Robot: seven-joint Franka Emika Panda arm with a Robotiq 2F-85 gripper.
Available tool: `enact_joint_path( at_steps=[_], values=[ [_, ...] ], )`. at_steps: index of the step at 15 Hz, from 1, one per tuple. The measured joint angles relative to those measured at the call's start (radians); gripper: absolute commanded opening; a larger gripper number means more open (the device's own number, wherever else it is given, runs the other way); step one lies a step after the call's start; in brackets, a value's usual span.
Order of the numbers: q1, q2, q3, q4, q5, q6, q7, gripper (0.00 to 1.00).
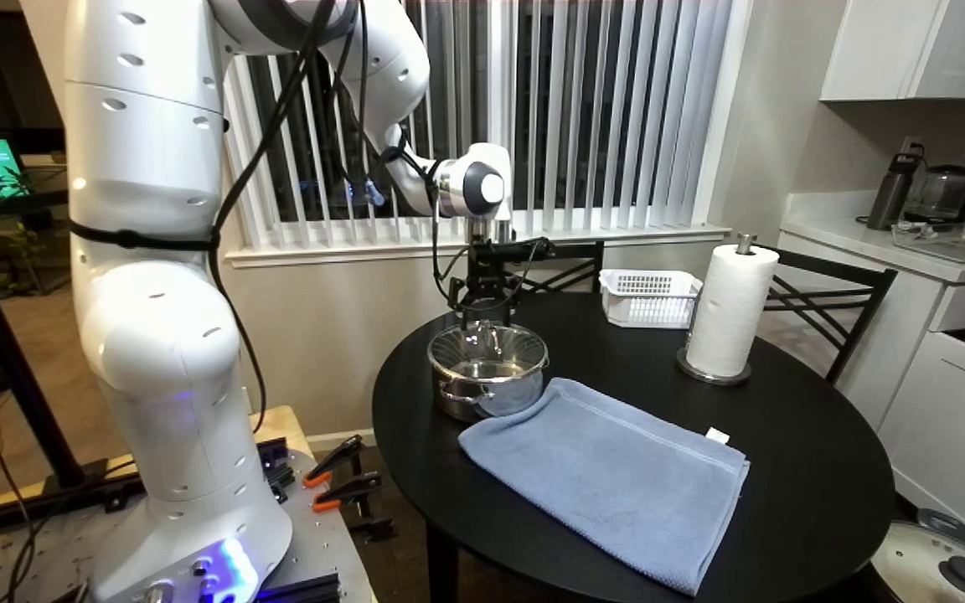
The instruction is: Take the lid off the pot
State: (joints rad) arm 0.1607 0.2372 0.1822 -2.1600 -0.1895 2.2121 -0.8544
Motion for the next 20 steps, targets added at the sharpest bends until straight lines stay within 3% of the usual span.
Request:
enact_joint_path(
  at_steps=[3, 5, 6, 16, 20],
  values=[
    [-0.003, 0.005, 0.005, 0.002, 0.049, 0.000, -0.014, 1.00],
    [-0.004, 0.010, 0.008, 0.002, 0.070, 0.000, -0.028, 0.85],
    [-0.004, 0.013, 0.010, 0.002, 0.070, 0.000, -0.029, 0.67],
    [-0.003, 0.021, 0.016, 0.010, 0.070, 0.003, -0.029, 0.03],
    [-0.003, 0.021, 0.018, 0.010, 0.070, 0.003, -0.030, 0.05]
  ],
)
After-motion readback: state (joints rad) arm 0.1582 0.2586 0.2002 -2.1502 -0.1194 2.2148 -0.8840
